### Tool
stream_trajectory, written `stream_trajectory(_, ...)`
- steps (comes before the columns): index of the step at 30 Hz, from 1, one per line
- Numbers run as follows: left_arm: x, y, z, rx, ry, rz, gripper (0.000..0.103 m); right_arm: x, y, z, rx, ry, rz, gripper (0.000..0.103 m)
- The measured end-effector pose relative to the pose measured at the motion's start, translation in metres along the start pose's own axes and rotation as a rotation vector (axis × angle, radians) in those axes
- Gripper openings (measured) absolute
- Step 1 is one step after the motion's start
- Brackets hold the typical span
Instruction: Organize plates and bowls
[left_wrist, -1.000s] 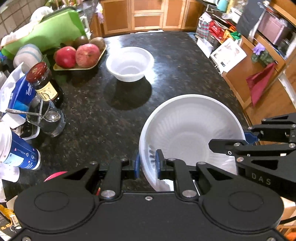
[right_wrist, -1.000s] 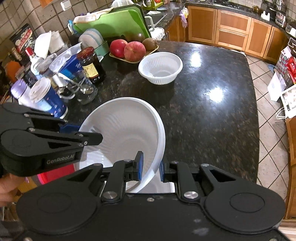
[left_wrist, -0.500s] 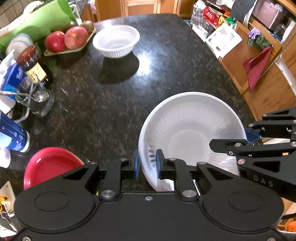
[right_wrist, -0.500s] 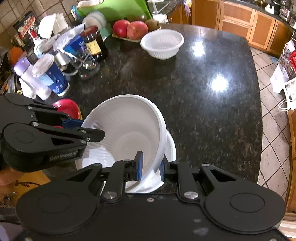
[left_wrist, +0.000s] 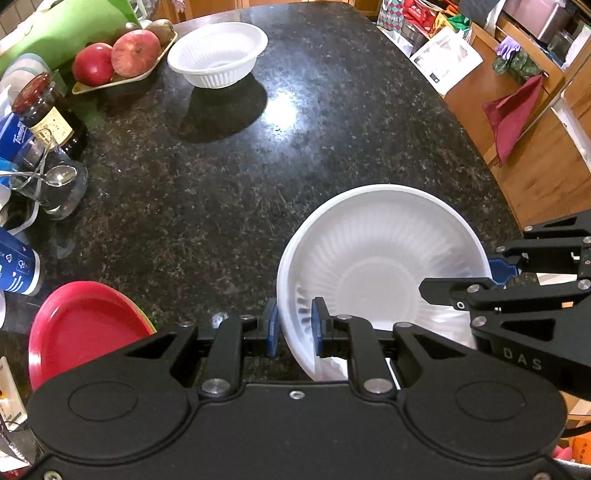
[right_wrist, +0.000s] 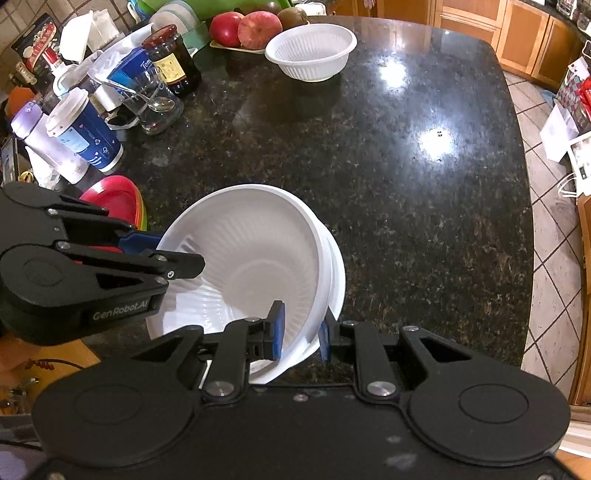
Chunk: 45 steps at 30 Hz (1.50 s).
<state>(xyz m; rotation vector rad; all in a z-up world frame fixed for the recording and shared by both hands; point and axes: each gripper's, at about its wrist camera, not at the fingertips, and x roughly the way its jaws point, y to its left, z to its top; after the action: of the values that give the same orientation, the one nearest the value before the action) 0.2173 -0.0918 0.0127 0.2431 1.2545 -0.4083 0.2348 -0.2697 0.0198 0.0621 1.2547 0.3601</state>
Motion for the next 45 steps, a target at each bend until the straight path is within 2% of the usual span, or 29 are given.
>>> stream_trajectory(6, 0.004, -0.001, -0.001, 0.015, 0.009, -0.006, 0.027, 0.003, -0.001, 0.001, 0.011, 0.013, -0.003, 0.021)
stream_trajectory(11, 0.003, 0.002, 0.001, 0.001, 0.000, -0.007, 0.028, -0.002, 0.001, 0.002, -0.002, -0.015, -0.022, 0.026)
stream_trajectory(23, -0.001, 0.003, 0.001, 0.008, -0.004, -0.028, 0.028, -0.012, -0.009, 0.001, 0.025, -0.045, -0.058, 0.026)
stream_trajectory(35, -0.019, 0.007, 0.002, -0.008, -0.058, -0.035, 0.028, -0.024, -0.014, 0.002, 0.038, -0.092, -0.057, 0.030)
stream_trajectory(45, -0.036, 0.021, 0.015, -0.046, -0.122, 0.000, 0.028, -0.042, -0.010, 0.017, 0.012, -0.156, -0.033, 0.030)
